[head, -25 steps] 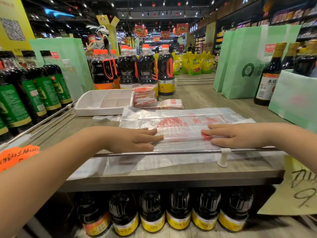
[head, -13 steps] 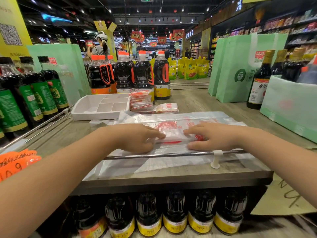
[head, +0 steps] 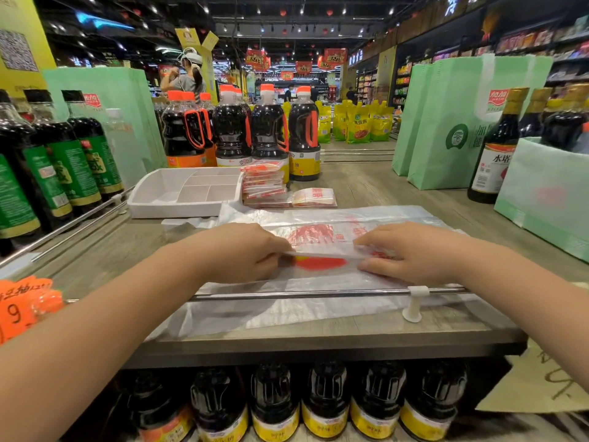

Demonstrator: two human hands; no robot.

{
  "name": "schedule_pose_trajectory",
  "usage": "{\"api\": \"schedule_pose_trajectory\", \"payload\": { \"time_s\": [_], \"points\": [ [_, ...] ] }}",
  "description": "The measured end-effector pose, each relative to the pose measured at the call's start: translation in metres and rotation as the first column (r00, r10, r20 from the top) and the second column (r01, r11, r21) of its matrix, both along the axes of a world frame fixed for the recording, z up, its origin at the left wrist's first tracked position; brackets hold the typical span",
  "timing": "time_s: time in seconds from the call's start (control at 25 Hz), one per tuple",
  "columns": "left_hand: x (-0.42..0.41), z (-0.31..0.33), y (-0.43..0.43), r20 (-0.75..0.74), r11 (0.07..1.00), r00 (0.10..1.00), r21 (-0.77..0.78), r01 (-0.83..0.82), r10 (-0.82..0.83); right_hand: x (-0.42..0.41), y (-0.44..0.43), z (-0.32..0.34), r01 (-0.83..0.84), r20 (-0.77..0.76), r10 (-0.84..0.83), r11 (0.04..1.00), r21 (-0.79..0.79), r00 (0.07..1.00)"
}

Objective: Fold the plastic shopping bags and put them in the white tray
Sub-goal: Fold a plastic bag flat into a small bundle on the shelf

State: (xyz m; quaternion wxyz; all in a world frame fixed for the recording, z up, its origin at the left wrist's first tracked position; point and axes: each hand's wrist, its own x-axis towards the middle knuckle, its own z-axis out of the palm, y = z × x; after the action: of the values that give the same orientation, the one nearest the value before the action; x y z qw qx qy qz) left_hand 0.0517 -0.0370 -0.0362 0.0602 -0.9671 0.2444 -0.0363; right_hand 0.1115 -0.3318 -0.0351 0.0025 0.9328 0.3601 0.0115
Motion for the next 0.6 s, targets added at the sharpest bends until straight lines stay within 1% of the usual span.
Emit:
{"api": "schedule_pose_trajectory", "payload": {
  "time_s": [0.08, 0.2, 0.32, 0.4, 0.52, 0.6],
  "points": [
    [-0.003, 0.002, 0.007, -0.004, 0.999, 1.000, -0.048, -0.021, 0.021, 0.002, -0.004, -0.001, -0.013, 0.042, 0.012, 1.000, 0.027, 0.999],
    [-0.005, 0.001, 0.013, 0.026, 0.995, 0.998, -0.080, -0.051, 0.054, 0.003, -0.005, -0.003, -0.048, 0.077, 0.045, 0.998, 0.041, 0.996],
    [-0.005, -0.004, 0.012, 0.001, 0.996, 1.000, -0.091, -0.020, 0.020, 0.002, -0.005, -0.004, -0.053, 0.086, 0.049, 0.998, 0.038, 0.995],
    [-0.005, -0.006, 0.012, -0.027, 0.994, 1.000, -0.109, -0.008, 0.006, 0.001, -0.006, -0.005, -0.063, 0.068, 0.059, 0.996, 0.061, 0.996],
    [-0.010, 0.003, 0.021, -0.091, 0.976, 0.995, -0.208, -0.062, 0.044, 0.000, -0.012, 0.003, -0.073, 0.014, 0.071, 0.987, 0.146, 0.997],
    [-0.011, 0.015, 0.030, -0.111, 0.964, 0.992, -0.250, -0.093, 0.066, 0.000, -0.015, 0.016, -0.051, -0.031, 0.057, 0.985, 0.167, 0.998]
  ]
}}
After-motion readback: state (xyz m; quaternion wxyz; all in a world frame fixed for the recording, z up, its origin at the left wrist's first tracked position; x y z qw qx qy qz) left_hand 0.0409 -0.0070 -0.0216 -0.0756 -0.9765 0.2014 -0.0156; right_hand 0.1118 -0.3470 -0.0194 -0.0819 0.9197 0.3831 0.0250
